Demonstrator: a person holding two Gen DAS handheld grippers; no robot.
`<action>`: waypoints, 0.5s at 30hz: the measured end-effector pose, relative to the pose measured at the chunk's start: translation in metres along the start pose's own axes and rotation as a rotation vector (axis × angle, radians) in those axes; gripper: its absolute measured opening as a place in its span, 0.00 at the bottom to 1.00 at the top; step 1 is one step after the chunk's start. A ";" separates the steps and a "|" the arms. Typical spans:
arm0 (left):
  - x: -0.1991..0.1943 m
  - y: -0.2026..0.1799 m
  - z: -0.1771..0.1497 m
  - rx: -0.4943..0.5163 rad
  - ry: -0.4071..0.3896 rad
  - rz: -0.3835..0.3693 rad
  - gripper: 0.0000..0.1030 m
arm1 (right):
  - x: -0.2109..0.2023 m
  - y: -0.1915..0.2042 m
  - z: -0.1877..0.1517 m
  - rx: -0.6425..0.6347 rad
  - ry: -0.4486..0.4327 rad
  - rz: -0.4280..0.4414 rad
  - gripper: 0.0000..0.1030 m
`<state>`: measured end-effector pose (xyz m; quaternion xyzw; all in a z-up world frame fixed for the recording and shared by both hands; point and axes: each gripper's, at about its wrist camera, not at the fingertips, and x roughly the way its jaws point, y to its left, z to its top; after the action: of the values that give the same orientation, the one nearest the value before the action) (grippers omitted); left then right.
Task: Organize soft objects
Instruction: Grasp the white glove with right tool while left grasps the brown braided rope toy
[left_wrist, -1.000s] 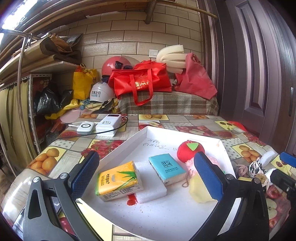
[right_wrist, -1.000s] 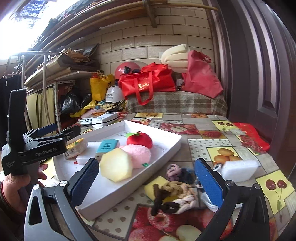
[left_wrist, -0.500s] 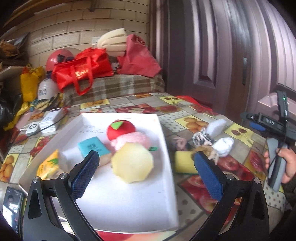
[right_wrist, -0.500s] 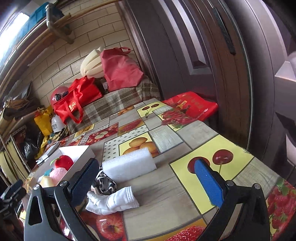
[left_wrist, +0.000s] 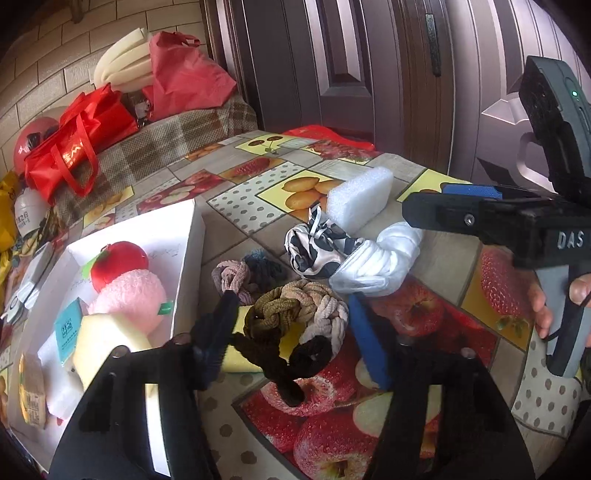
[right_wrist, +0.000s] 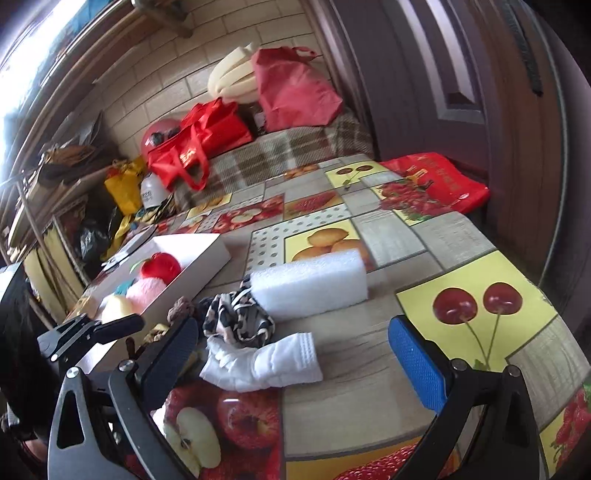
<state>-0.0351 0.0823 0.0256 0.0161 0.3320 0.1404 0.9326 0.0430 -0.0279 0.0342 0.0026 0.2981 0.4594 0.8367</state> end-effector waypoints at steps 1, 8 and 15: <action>0.000 0.001 0.000 -0.006 0.003 -0.009 0.49 | 0.002 0.004 -0.001 -0.024 0.021 0.013 1.00; -0.010 0.002 -0.002 -0.015 -0.054 -0.023 0.31 | 0.020 0.020 -0.008 -0.146 0.161 0.026 1.00; -0.026 0.016 -0.005 -0.080 -0.124 -0.026 0.25 | 0.051 0.039 -0.014 -0.281 0.277 -0.067 1.00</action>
<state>-0.0615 0.0904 0.0395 -0.0167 0.2677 0.1403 0.9531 0.0270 0.0304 0.0085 -0.1872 0.3431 0.4642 0.7948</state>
